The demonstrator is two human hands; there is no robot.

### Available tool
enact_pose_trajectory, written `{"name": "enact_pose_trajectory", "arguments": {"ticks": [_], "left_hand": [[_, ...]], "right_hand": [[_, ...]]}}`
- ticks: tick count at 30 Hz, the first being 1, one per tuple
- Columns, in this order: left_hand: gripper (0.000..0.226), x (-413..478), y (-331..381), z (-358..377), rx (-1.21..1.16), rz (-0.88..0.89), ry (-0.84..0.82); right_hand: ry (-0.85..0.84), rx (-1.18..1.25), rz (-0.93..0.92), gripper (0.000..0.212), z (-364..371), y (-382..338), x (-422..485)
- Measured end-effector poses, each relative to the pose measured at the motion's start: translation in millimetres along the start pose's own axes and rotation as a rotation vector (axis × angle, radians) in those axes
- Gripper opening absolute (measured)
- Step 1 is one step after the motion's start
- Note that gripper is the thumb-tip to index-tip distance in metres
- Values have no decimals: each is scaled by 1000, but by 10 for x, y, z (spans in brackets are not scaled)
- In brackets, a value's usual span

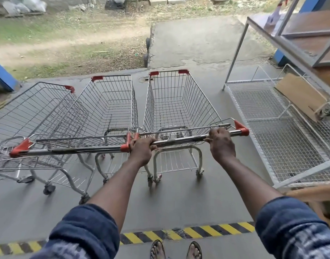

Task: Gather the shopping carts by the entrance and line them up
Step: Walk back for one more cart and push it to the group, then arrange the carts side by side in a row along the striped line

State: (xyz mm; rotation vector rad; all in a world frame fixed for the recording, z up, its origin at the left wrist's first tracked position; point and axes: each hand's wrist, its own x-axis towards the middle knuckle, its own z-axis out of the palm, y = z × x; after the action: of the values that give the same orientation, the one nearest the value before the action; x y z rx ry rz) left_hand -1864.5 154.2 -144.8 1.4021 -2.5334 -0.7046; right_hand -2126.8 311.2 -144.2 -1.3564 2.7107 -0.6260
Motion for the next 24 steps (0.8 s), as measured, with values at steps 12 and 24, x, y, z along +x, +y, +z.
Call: {"name": "enact_pose_trajectory", "arguments": {"ticks": [12,24], "left_hand": [[39,-57,108,109,69,42,77],[72,-1159,-322,195,-45,-89,111]], "right_hand": [[-53,-200,-9,53,161,57,-41],[-223,-7,-367,61,687,-1282,-763]]}}
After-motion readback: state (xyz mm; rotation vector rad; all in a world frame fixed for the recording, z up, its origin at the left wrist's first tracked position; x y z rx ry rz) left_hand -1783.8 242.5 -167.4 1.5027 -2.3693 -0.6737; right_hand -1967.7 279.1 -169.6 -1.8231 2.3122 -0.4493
